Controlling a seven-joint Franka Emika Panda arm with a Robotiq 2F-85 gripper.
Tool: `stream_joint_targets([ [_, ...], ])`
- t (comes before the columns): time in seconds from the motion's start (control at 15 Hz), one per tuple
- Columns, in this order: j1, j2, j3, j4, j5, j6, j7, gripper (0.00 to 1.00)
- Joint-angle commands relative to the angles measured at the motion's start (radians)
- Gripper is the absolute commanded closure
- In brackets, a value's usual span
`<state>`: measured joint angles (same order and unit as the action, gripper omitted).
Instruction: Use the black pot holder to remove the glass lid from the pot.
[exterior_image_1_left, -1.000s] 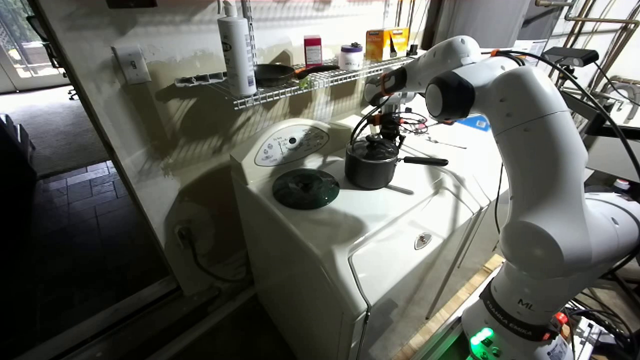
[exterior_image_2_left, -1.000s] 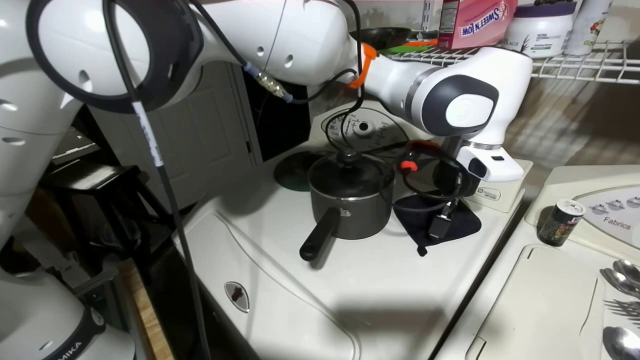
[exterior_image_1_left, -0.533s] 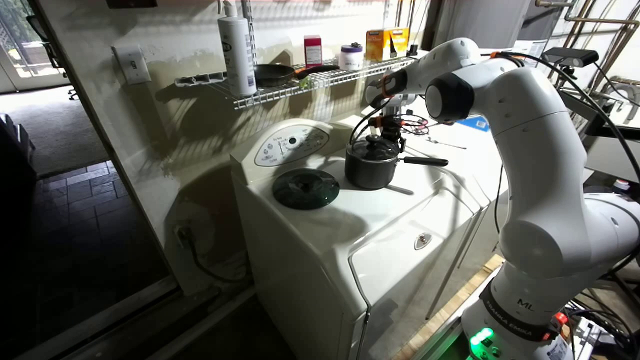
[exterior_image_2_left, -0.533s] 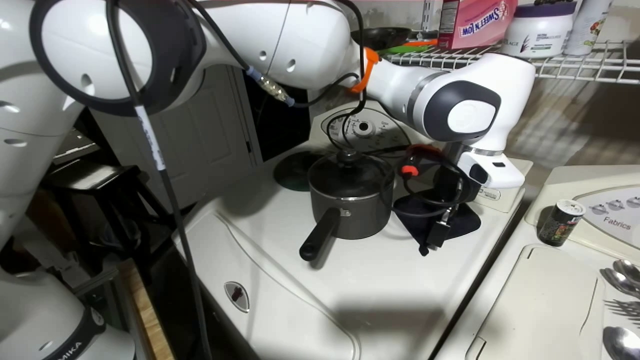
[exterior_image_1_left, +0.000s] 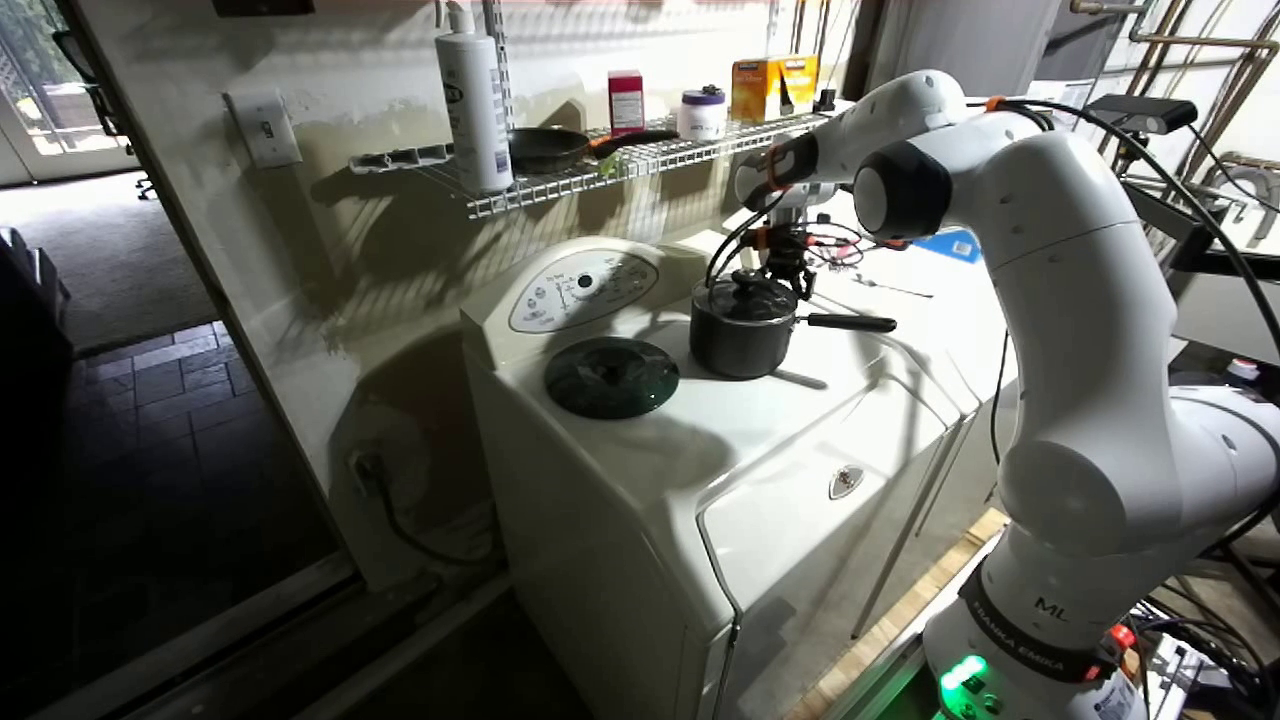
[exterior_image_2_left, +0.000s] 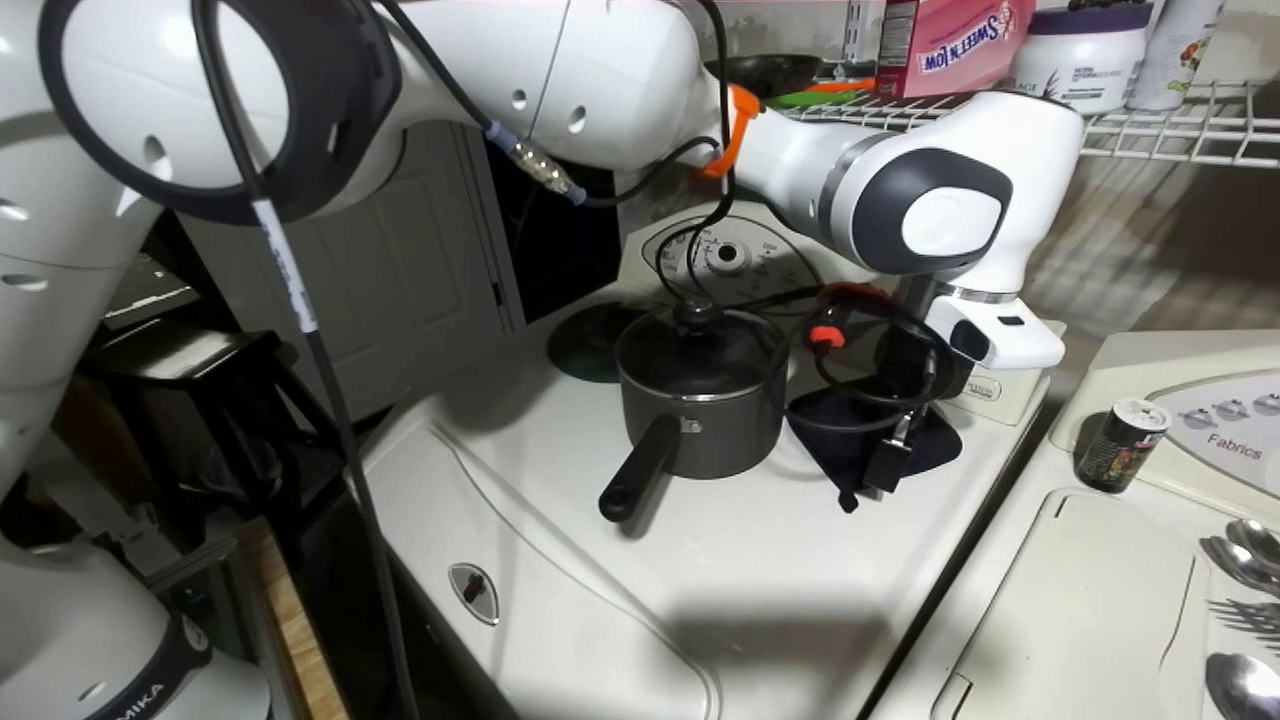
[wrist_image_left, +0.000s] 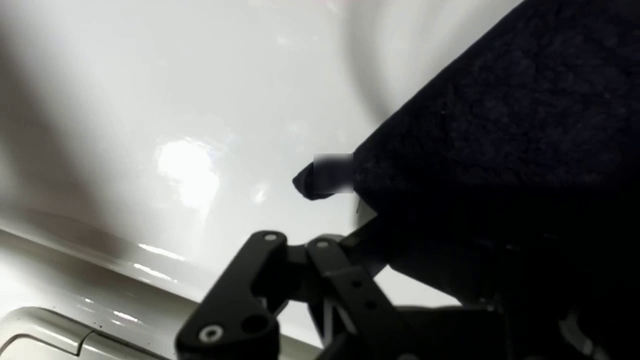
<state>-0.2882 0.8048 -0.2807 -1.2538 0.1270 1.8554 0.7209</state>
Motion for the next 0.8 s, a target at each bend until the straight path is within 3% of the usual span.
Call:
stream_joint_targets([
  [0.0,0.006,-0.053,-0.014,-0.047,-0.029,0.0,-0.042,0.68],
  [0.67,0.01,-0.062,-0.01,-0.09,-0.08,-0.041,-0.241,0.0],
  [0.73,0.012,-0.063,-0.009,-0.099,-0.082,-0.038,-0.266,0.0],
])
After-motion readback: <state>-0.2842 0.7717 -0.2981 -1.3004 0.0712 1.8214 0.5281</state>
